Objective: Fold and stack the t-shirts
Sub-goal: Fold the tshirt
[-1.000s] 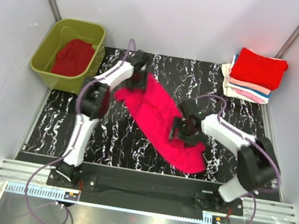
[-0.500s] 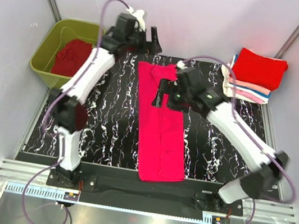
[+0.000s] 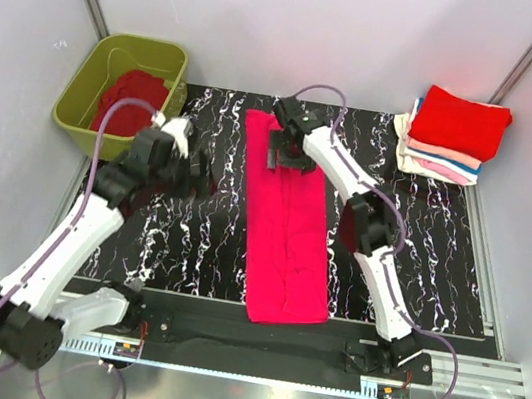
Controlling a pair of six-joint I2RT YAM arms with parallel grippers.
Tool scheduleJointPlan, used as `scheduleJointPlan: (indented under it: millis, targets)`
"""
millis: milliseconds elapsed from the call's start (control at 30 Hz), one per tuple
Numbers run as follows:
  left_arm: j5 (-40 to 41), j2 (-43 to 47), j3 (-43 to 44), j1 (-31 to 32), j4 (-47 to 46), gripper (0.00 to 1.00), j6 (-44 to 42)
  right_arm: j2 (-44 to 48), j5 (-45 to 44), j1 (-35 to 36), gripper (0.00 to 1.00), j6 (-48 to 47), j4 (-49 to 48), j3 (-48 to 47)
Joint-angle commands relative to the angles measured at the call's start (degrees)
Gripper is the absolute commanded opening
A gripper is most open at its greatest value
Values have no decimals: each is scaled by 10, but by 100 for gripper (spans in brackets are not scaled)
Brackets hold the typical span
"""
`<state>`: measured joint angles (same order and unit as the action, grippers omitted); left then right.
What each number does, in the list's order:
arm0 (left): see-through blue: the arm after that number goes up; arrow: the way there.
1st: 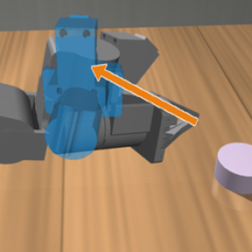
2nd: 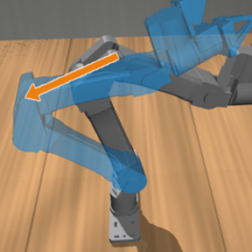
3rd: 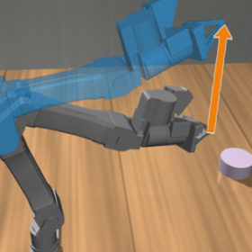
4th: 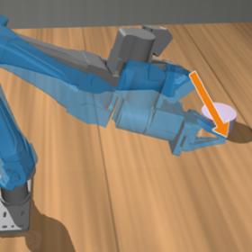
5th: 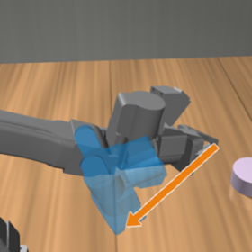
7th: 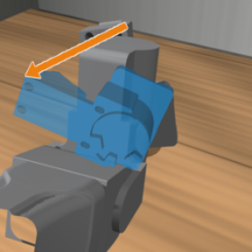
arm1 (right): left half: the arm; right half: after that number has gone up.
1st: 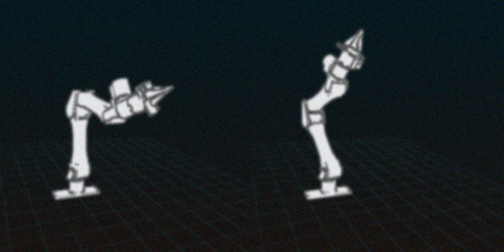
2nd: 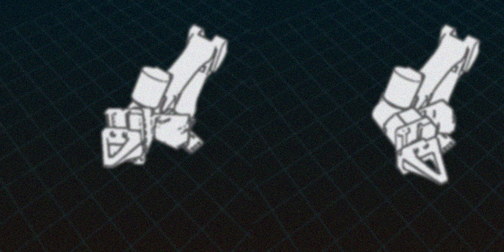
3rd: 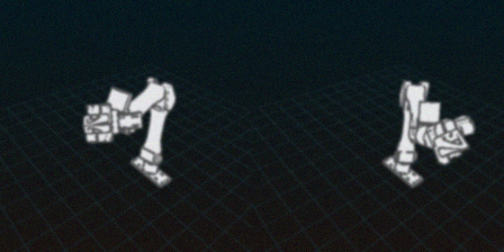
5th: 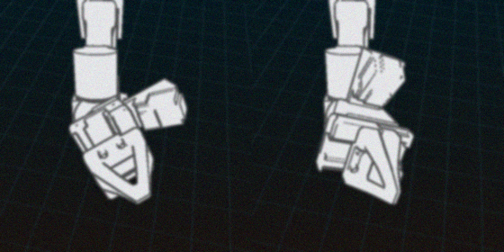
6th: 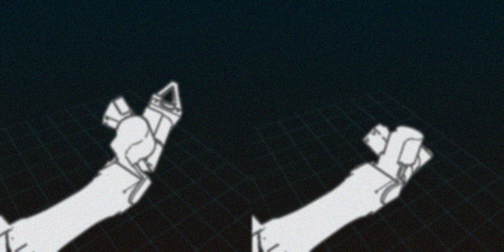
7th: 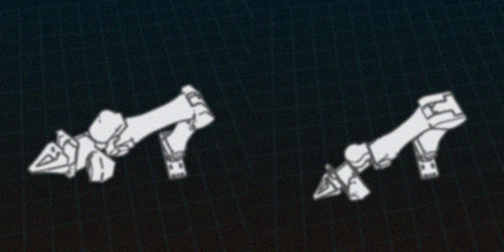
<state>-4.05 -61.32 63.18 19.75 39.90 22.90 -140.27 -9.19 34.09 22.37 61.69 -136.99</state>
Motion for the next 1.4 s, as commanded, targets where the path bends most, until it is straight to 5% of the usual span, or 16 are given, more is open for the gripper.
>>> scheduleJointPlan:
  millis: [0,133,433,600,900,1200,1367]
  targets:
    - [9,71,-59,0,18,99,11,-58,-45,5,82,-28,87,-71]
    - [30,124,-76,0,68,99,-8,-93,-37,5,72,-22,72,-66]
    - [35,173,-98,0,78,99,-24,-196,-38,-44,69,70,80,-151]
    - [30,175,-101,-1,75,99,-27,-202,46,-125,63,163,20,-143]
    - [12,161,-103,0,66,99,2,-193,182,-128,66,181,-54,-126]
    - [-1,186,-104,-1,80,99,40,-143,182,-63,76,176,-32,-102]
    - [4,209,-113,0,99,99,55,-94,137,-75,95,164,16,-101]
